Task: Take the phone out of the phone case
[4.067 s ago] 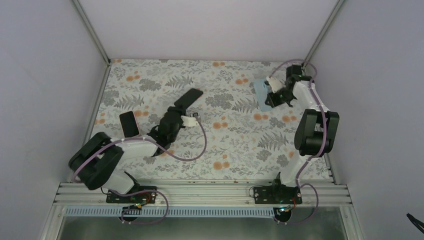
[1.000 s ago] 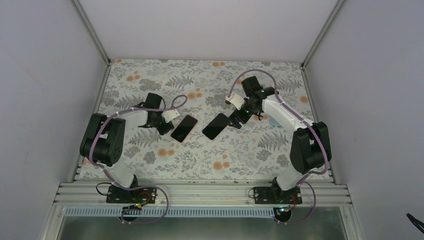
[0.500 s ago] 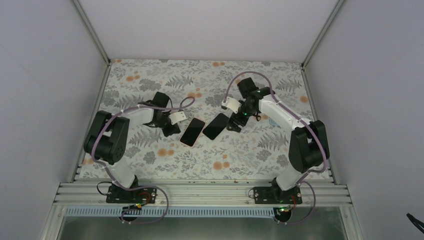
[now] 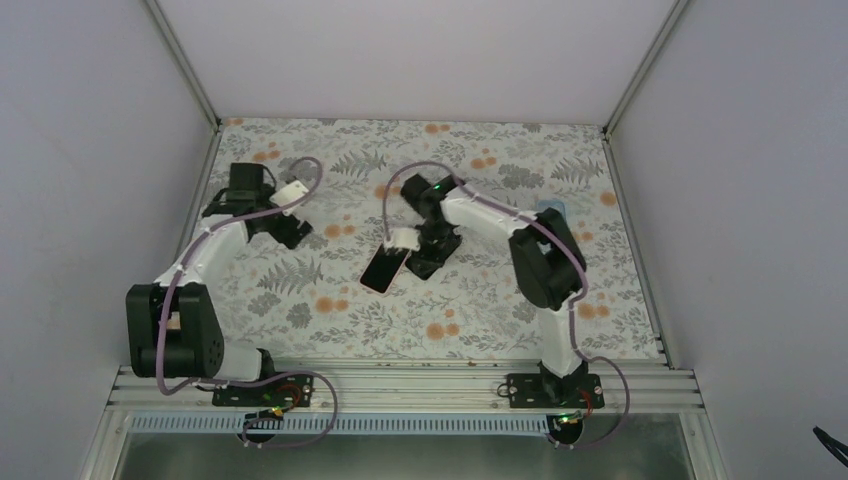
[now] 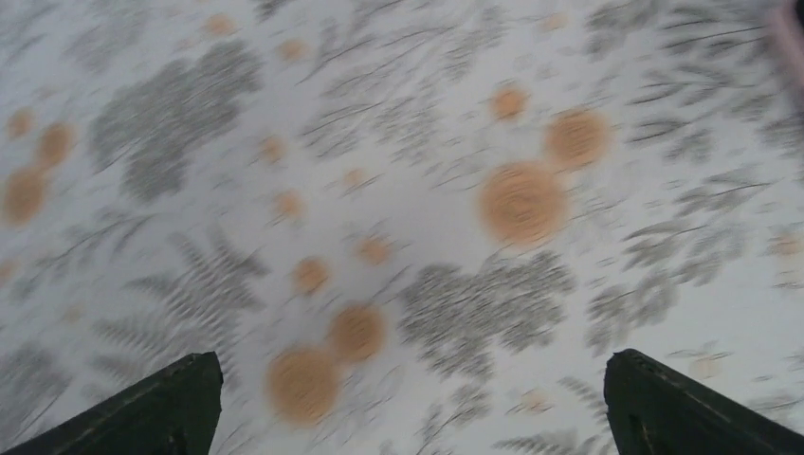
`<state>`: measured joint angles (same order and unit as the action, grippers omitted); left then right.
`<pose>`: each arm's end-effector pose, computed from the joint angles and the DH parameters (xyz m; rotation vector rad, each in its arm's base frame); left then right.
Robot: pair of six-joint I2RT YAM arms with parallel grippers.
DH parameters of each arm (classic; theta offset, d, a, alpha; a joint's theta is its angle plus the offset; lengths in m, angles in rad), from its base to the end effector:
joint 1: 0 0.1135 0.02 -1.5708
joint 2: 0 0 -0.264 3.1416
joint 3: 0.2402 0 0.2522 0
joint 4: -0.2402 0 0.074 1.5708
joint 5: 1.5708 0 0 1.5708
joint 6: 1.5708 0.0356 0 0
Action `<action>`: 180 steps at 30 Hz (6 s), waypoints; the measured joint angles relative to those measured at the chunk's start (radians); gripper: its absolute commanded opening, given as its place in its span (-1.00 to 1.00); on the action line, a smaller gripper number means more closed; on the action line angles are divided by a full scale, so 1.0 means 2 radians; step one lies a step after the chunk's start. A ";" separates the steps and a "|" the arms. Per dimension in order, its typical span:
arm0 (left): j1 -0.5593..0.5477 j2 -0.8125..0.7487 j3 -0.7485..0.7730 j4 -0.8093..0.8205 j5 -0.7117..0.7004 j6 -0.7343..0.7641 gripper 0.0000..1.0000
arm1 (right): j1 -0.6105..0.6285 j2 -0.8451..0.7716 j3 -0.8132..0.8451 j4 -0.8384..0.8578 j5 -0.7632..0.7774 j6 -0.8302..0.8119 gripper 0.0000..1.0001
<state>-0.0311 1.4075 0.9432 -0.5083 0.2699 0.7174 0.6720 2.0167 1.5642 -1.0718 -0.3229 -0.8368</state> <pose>0.2835 -0.0183 0.2284 1.0077 2.2804 -0.0601 0.2946 0.2488 0.1909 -2.0839 2.2005 0.4861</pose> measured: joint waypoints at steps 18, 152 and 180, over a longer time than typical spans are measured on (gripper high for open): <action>0.140 -0.093 0.001 0.005 0.019 0.004 1.00 | 0.106 0.083 0.030 0.015 -0.001 0.012 -0.93; 0.048 0.280 0.271 -0.394 0.449 0.097 -0.57 | 0.116 -0.001 0.113 0.149 0.160 0.099 0.14; -0.080 0.070 0.305 -0.426 0.364 0.212 -0.95 | -0.064 -0.095 0.120 -0.076 -0.251 -0.113 1.00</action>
<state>-0.1913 1.5478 1.5528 -1.3605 0.9974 1.1408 0.5446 1.8263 1.8046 -1.2243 -0.8242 -1.0622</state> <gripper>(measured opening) 0.102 0.997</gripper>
